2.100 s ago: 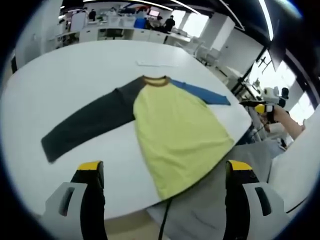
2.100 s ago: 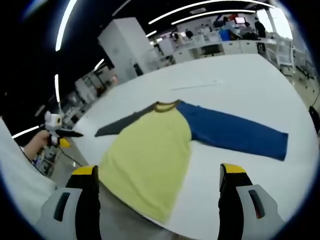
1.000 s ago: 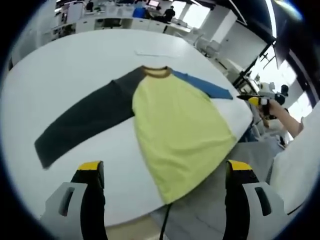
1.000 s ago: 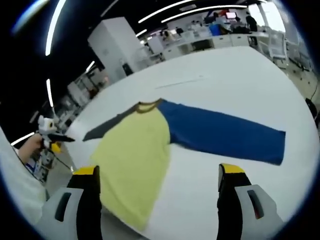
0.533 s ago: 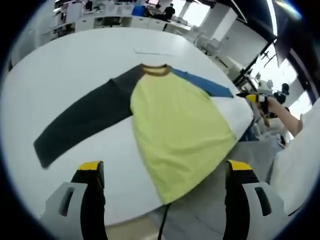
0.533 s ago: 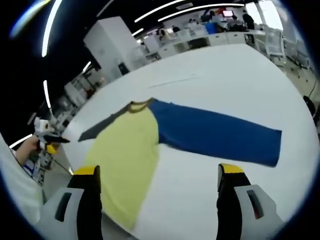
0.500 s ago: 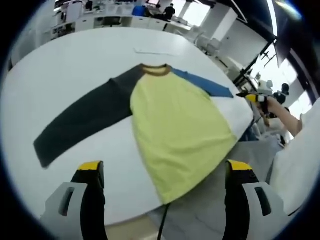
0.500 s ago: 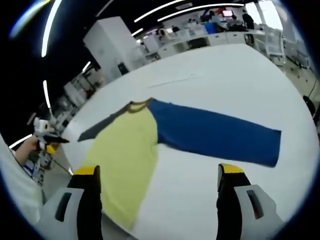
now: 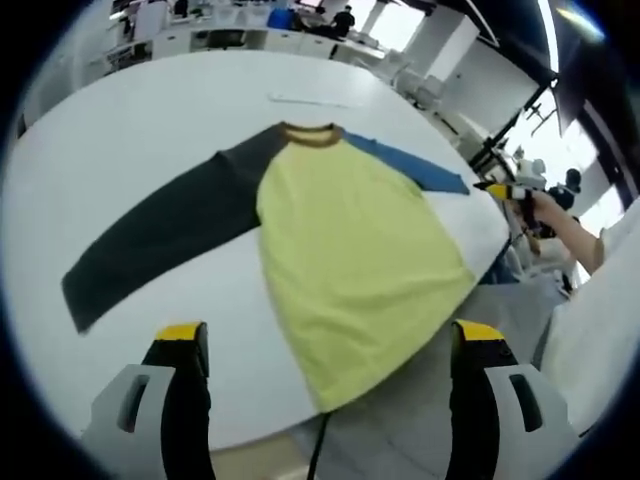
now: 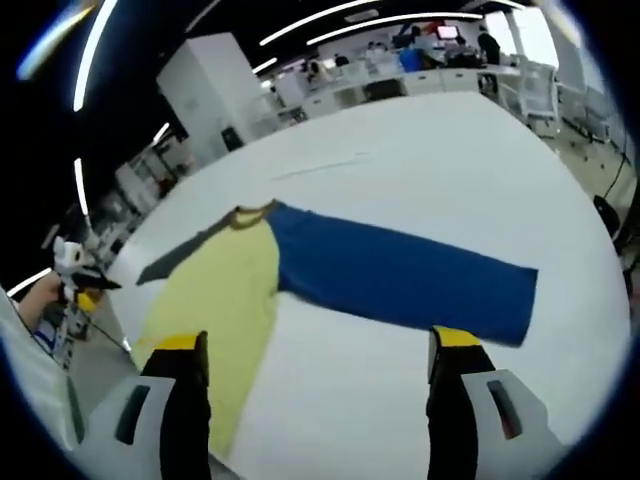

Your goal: Fold the garment on the visible template until the final outline fits inside the template.

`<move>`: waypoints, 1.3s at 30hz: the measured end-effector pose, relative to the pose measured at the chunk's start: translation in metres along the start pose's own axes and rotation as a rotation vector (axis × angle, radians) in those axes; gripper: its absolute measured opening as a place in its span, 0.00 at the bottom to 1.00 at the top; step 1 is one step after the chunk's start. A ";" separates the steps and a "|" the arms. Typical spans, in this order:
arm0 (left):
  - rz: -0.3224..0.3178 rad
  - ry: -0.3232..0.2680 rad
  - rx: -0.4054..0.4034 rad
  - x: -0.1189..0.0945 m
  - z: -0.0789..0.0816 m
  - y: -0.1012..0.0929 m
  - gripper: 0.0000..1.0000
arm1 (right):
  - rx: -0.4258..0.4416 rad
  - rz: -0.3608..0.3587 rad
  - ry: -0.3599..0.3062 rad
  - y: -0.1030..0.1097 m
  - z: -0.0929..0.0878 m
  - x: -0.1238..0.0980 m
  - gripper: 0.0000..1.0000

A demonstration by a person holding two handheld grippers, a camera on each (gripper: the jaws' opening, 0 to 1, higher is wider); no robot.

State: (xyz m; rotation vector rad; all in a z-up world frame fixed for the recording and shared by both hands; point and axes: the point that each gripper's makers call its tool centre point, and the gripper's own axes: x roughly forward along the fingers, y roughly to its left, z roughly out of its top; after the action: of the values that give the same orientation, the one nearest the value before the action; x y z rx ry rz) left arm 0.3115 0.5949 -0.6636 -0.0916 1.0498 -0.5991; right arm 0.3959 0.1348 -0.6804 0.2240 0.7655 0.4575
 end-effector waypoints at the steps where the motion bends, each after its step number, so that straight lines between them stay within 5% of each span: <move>1: 0.000 0.001 -0.001 0.000 0.000 0.000 0.97 | -0.001 -0.006 -0.003 -0.002 0.001 0.000 0.88; 29: 0.008 0.041 0.001 0.010 0.000 0.000 0.97 | -0.037 -0.165 -0.025 -0.089 0.015 -0.004 0.76; 39: 0.013 0.052 0.001 0.011 -0.001 0.000 0.97 | -0.026 -0.175 -0.026 -0.103 0.016 -0.005 0.72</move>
State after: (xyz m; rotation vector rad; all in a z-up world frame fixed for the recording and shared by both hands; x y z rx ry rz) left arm 0.3144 0.5894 -0.6722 -0.0685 1.1000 -0.5932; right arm 0.4363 0.0414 -0.7032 0.1366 0.7465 0.2982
